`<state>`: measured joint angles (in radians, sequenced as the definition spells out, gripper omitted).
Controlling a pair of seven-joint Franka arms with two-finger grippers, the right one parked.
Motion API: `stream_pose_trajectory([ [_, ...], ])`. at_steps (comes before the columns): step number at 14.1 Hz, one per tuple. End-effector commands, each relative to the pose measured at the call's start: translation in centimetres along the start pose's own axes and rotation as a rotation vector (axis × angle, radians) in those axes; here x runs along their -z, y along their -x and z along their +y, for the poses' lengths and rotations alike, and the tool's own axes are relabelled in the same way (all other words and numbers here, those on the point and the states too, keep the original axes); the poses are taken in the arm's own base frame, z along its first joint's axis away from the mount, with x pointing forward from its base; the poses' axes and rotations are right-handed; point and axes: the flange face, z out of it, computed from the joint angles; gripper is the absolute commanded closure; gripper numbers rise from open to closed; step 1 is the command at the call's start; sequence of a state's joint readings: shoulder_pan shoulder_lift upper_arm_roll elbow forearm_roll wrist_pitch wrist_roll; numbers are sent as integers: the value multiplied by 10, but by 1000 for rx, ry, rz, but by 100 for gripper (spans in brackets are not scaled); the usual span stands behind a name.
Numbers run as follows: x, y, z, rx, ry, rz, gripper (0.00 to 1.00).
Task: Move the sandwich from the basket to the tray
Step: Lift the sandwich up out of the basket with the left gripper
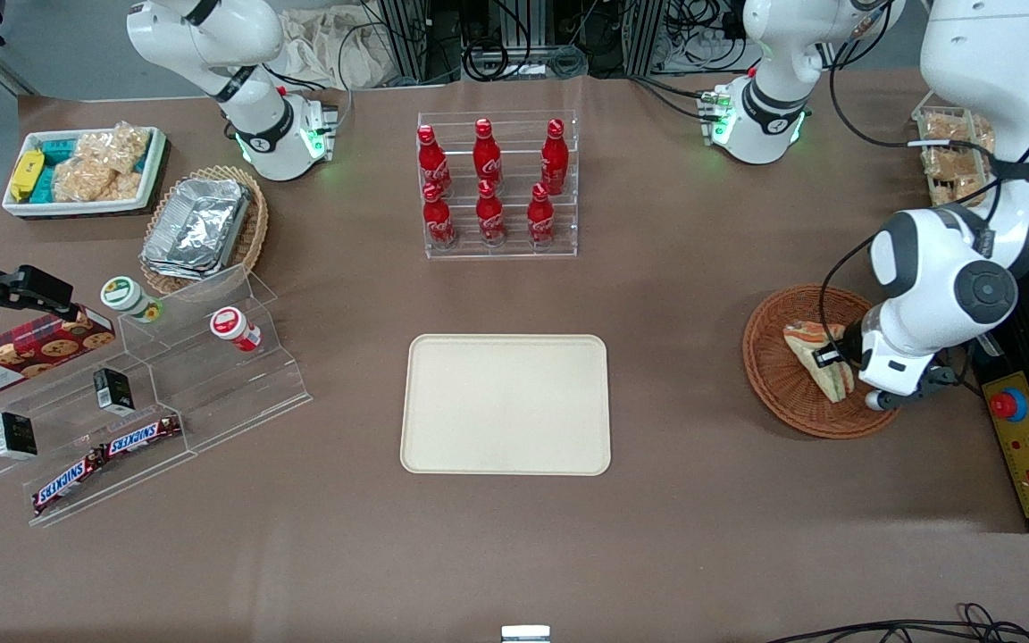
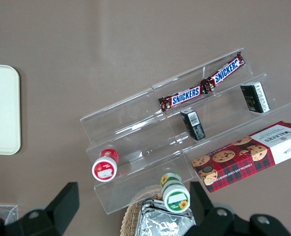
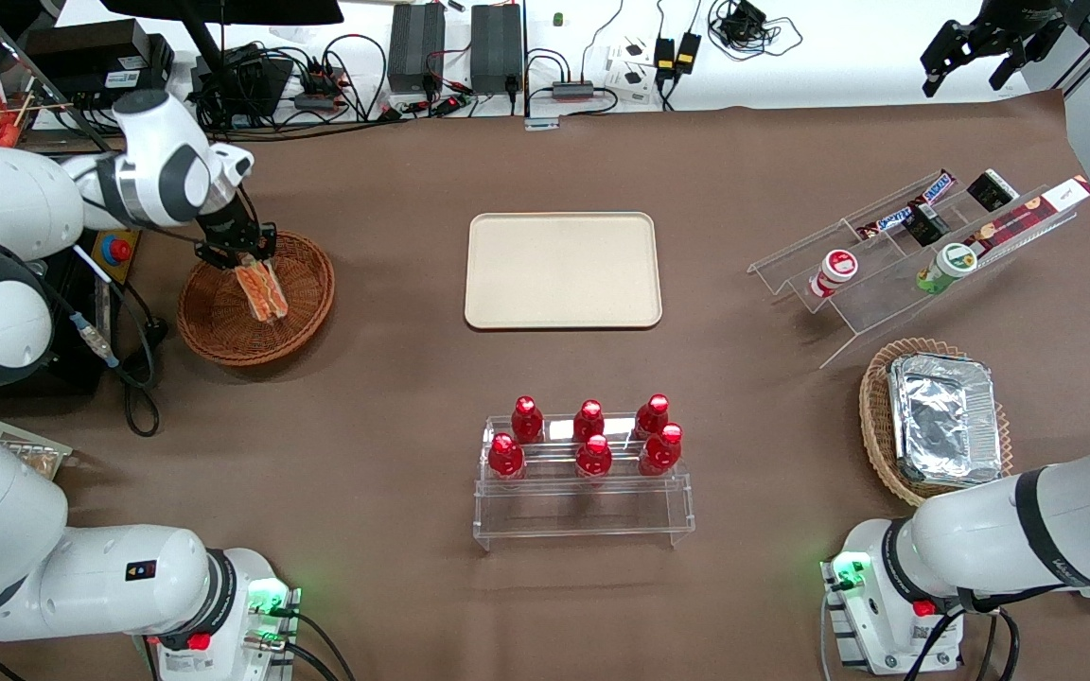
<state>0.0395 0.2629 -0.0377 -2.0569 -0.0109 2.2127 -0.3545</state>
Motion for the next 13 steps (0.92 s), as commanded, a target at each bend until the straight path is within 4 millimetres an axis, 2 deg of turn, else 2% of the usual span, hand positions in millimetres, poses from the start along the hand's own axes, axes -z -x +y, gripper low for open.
stream_pose_trajectory([
  [1,85,-1,16,0,11,-67,100],
  [3,146,2,34,-34,6,-101,100],
  [5,197,8,48,-65,14,-87,100],
  [6,217,12,56,-83,24,-67,100],
  [7,227,18,68,-107,34,-52,100],
  [10,224,47,127,-228,41,-43,100],
  [12,208,63,176,-260,70,-14,100],
  [13,194,66,200,-241,91,-3,100],
])
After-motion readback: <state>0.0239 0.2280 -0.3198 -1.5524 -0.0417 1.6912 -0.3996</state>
